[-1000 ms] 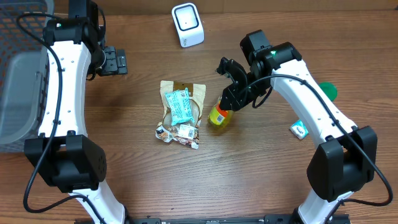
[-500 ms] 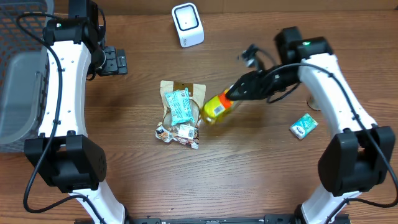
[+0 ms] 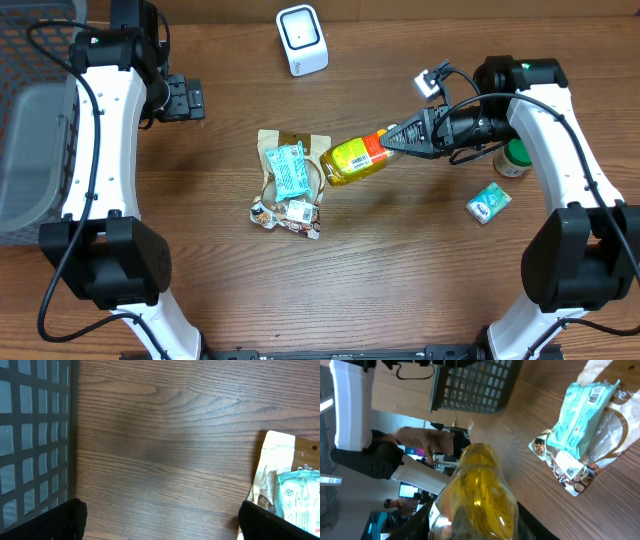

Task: Scan the item barcode
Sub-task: 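Carry the oil bottle up toward the white scanner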

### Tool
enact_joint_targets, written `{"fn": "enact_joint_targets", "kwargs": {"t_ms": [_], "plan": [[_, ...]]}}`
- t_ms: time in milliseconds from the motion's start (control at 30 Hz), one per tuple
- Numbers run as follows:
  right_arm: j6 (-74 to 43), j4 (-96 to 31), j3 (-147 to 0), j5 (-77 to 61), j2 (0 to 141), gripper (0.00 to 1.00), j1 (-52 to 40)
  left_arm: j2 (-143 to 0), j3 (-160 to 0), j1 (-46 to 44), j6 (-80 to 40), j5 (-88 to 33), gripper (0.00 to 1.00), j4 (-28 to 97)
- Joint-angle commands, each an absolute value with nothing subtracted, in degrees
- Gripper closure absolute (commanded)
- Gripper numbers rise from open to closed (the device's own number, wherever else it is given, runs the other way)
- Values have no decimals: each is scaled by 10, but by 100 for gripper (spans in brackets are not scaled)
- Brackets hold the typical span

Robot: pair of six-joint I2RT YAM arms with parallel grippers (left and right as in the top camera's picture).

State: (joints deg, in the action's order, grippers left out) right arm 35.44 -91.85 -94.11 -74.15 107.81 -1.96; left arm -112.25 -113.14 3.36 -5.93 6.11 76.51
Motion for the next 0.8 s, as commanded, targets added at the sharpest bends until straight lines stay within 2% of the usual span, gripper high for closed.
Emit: {"fn": "enact_joint_targets", "kwargs": {"t_ms": [0,633,767], "plan": [[380,-921,-946,-788,1074,60,-14,-1121,-1141,30,-53,64,0,764],[380,-919,-946,-802,1074,60,-14,-1121,-1141,30,-53,64,0,764],[380,-888,-946,-764,1074,60,-14,-1121,-1141,30,-53,64,1,764]]}}
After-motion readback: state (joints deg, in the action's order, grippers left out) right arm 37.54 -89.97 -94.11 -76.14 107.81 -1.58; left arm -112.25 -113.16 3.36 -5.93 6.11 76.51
